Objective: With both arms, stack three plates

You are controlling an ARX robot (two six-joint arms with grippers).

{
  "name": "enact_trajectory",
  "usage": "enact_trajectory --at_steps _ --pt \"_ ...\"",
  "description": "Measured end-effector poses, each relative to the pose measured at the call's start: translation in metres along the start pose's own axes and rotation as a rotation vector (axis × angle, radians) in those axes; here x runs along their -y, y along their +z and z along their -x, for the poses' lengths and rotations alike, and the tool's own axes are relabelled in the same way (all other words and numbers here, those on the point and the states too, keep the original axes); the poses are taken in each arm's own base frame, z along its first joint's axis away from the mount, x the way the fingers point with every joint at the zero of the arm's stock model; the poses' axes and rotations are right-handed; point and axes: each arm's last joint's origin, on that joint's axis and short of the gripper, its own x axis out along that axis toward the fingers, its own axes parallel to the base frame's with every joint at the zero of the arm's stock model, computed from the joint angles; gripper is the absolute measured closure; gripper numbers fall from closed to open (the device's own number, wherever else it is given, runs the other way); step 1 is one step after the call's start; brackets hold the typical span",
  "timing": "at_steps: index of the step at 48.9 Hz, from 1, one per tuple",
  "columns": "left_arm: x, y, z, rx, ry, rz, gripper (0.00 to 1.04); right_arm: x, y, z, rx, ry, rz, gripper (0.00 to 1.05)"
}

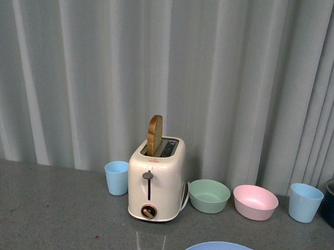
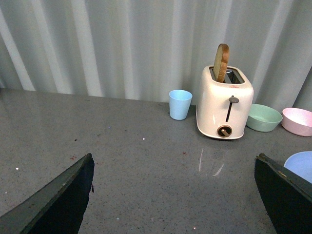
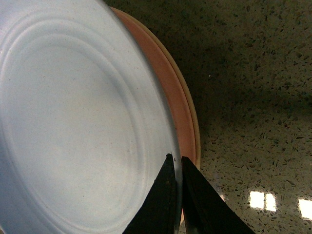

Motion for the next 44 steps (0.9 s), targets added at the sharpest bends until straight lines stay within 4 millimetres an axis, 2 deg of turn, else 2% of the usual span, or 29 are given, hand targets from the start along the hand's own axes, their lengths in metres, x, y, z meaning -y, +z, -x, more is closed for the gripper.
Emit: enact_trajectory --at_steps 21,28,32,40,44 --pt "0.000 0.000 0.000 0.000 0.000 0.000 0.07 0.005 -0.004 -0.005 -0.017 -0.017 -0.013 1.01" --pt "0.000 0.000 0.000 0.000 0.000 0.000 0.07 0.006 -0.004 -0.005 -0.017 -0.011 -0.021 0.78" --pt "0.000 0.000 0.000 0.000 0.000 0.000 0.07 0.005 -0.004 -0.002 -0.011 -0.011 -0.019 0.60" --pt "0.000 0.000 0.000 0.000 0.000 0.000 0.07 -0.004 -0.008 0.019 0.029 0.013 0.000 0.23" --pt "0.000 0.000 0.000 0.000 0.000 0.000 0.07 -0.005 -0.009 0.031 0.053 0.027 0.001 0.08"
